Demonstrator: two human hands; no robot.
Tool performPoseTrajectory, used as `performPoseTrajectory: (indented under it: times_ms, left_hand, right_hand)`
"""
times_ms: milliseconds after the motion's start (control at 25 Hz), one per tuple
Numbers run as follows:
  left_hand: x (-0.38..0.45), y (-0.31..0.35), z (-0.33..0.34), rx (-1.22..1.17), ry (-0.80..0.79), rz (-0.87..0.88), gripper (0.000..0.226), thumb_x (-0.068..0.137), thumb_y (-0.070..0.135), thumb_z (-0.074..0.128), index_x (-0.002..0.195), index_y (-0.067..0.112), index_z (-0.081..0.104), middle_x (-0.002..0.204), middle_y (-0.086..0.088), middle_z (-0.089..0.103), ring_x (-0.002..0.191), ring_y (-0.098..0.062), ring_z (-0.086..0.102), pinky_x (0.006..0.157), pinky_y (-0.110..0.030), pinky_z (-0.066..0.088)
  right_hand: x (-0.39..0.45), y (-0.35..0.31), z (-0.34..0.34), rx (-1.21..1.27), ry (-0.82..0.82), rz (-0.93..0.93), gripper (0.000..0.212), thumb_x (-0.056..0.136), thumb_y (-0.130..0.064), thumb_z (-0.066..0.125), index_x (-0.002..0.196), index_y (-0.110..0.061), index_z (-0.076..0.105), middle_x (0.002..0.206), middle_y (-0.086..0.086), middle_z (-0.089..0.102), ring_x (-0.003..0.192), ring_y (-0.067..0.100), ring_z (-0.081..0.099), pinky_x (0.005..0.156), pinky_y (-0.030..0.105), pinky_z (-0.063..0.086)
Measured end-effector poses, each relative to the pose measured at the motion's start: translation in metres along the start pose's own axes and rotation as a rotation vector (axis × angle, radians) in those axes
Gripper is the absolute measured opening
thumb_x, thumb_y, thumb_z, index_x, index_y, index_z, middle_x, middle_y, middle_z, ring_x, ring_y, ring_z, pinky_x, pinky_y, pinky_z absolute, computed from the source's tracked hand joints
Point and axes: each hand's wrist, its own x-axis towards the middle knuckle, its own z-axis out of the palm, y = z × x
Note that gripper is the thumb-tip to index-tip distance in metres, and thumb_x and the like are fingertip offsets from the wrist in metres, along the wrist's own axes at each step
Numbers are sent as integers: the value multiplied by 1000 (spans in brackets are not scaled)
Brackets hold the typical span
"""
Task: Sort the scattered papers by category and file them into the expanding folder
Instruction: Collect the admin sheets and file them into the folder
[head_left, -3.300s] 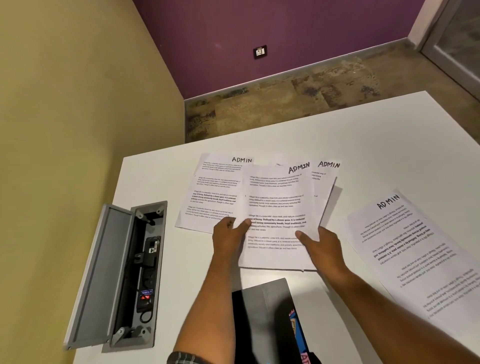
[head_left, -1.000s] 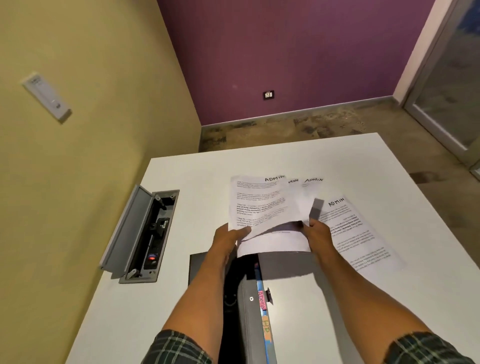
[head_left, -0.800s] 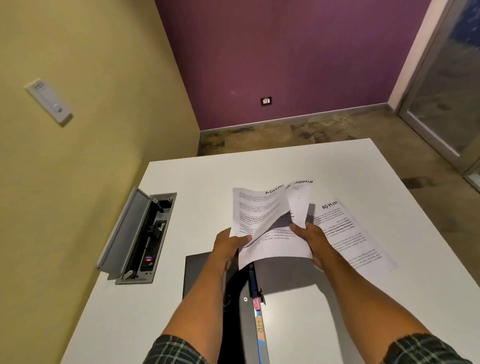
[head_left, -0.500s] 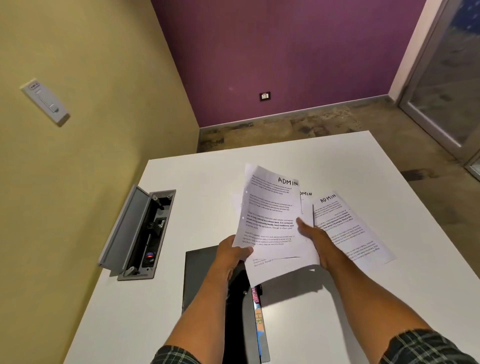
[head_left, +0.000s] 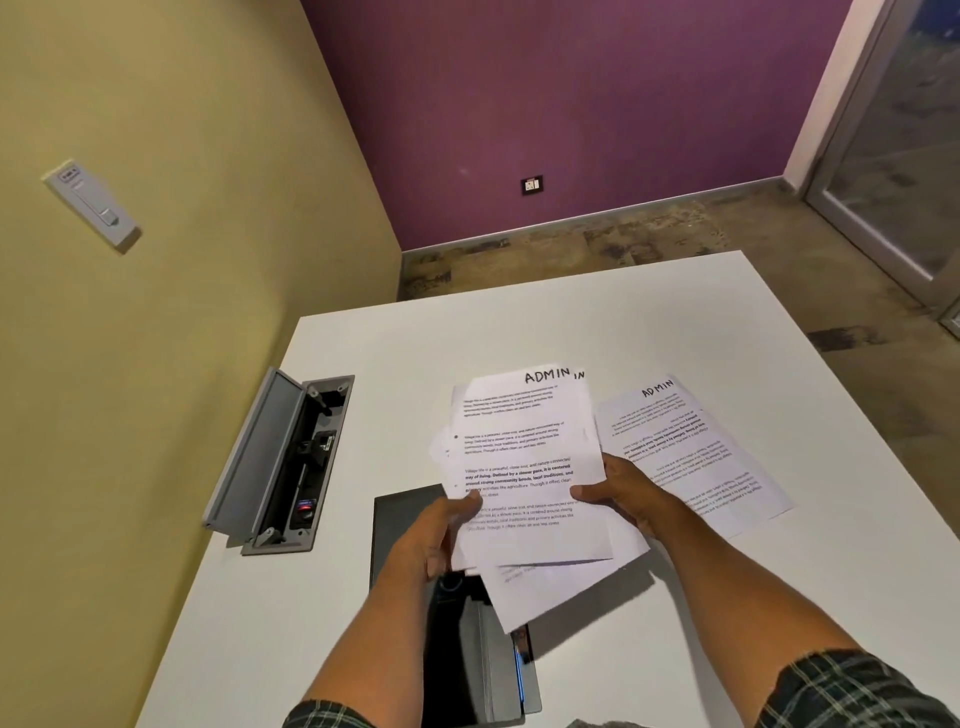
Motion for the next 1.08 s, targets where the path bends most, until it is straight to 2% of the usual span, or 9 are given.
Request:
performPoseTrajectory:
  times_ms: [120, 280, 360, 440, 520, 600, 720, 880, 1080]
  left_hand:
    - [-1, -10, 4, -53, 11, -10, 29, 94, 8, 62, 123, 3, 64, 118, -19, 70, 110, -37, 67, 101, -58, 46]
    - [8, -27, 19, -134, 42, 13, 26, 94, 3, 60, 120, 2, 65, 116, -20, 71, 107, -39, 68, 97, -58, 50]
    - [14, -35, 27, -102, 68, 30, 28, 94, 0, 59, 121, 2, 64, 116, -20, 71, 106, -39, 68, 95, -57, 51]
    - [18, -40, 33, -43, 99, 53, 35, 92, -2, 61, 127, 2, 63, 117, -18, 71, 107, -38, 68, 95, -58, 51]
    - [20, -43, 36, -6, 140, 90, 39, 91, -7, 60, 129, 2, 61, 119, -18, 70, 109, -39, 67, 96, -58, 51]
    - [21, -44, 36, -12, 182, 118, 39, 91, -13, 55, 127, -1, 60, 122, -21, 67, 111, -42, 64, 96, -56, 51]
    - [20, -46, 32, 51, 231, 123, 37, 89, -17, 55, 122, -3, 62, 113, -21, 70, 105, -42, 67, 93, -55, 53]
    - [19, -56, 26, 142, 277, 114, 32, 87, -14, 61, 114, 1, 67, 103, -16, 74, 97, -38, 71, 90, -55, 55]
    - [24, -60, 21, 128, 297, 132, 34, 86, -15, 61, 114, 4, 67, 110, -17, 72, 101, -38, 69, 93, -57, 53]
  right_hand:
    - [-3, -7, 5, -3, -13, -24, 49, 83, 1, 76, 130, -4, 62, 119, 10, 73, 110, 28, 70, 99, 44, 54]
    - [-9, -6, 19, 120, 110, -48, 33, 90, -3, 70, 123, -6, 65, 97, 0, 77, 83, 14, 75, 66, 21, 58]
    - [-9, 0, 23, 159, 196, -38, 21, 93, -8, 69, 111, -17, 63, 95, -4, 73, 80, 10, 70, 59, 15, 54]
    - [-8, 8, 23, 59, 277, -42, 15, 97, -30, 65, 108, -25, 58, 101, -6, 67, 90, 12, 65, 71, 18, 52]
    - [-5, 22, 12, -245, 457, -63, 30, 96, -52, 56, 106, -24, 62, 102, -3, 68, 96, 20, 63, 78, 29, 49]
    - [-4, 32, -4, -568, 635, -28, 29, 91, -40, 61, 112, -21, 64, 109, 2, 70, 102, 25, 64, 86, 34, 51]
    - [-9, 44, -23, -1159, 671, 177, 50, 82, -25, 71, 128, -17, 53, 127, 6, 59, 117, 26, 58, 98, 38, 47]
    - [-15, 71, -28, -1288, 645, 359, 61, 77, -37, 70, 129, -13, 49, 134, 17, 55, 116, 29, 59, 97, 37, 47]
    - [-14, 90, -27, -1446, 597, 264, 69, 90, -28, 61, 146, -2, 29, 145, 31, 45, 125, 35, 56, 103, 36, 44]
